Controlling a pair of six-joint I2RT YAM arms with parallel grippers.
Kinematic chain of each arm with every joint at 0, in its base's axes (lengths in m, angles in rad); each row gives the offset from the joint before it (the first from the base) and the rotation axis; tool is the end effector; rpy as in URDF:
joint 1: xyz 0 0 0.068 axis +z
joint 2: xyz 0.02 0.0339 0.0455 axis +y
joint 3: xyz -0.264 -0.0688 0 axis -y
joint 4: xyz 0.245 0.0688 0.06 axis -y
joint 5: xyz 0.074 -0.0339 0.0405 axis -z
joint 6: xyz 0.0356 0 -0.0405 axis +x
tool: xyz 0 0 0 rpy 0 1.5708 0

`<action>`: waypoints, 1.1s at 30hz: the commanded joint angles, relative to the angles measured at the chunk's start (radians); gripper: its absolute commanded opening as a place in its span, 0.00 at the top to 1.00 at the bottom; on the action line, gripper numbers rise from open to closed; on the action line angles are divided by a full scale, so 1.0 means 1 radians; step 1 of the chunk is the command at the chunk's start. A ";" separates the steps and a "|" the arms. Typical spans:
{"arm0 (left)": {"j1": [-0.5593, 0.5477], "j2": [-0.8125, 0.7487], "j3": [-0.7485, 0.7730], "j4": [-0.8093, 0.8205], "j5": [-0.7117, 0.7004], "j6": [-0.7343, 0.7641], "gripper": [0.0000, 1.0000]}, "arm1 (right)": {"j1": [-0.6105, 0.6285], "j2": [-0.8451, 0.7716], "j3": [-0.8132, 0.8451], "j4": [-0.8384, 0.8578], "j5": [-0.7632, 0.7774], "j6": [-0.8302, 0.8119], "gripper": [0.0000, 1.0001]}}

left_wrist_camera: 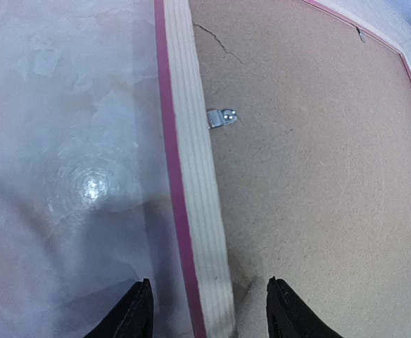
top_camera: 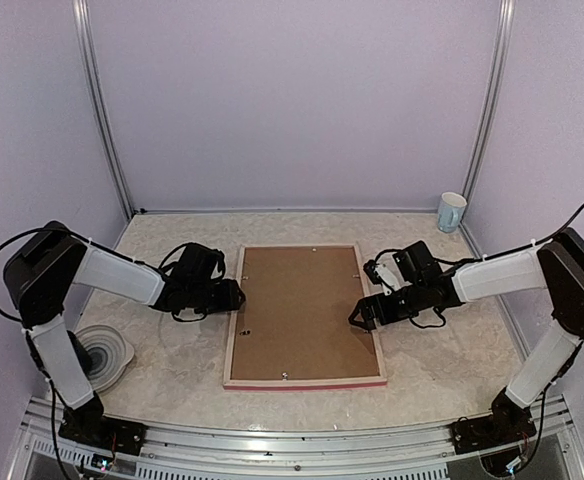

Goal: Put the photo into the frame
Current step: Adjust the frame body with the backboard.

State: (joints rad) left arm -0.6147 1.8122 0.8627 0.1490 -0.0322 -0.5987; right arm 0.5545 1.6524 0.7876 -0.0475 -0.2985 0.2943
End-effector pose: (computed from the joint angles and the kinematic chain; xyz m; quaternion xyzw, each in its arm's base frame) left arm 0.2873 -0.2014 0.1269 0.0014 0.9266 -0.2019 0.3171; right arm 0.2599 0.1733 0.1437 -0.1691 0.9216 0.2599 0.2334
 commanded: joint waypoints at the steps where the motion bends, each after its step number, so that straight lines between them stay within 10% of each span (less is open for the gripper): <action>1: 0.005 -0.107 -0.066 -0.029 0.023 0.020 0.44 | -0.011 -0.063 -0.022 -0.033 0.034 -0.023 0.01; 33: -0.157 -0.217 -0.202 -0.118 0.053 0.070 0.44 | -0.011 -0.039 -0.044 -0.001 -0.042 -0.047 0.01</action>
State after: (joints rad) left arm -0.7647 1.6123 0.6872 0.0277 0.0185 -0.5381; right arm 0.5529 1.6054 0.7540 -0.0608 -0.3317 0.2543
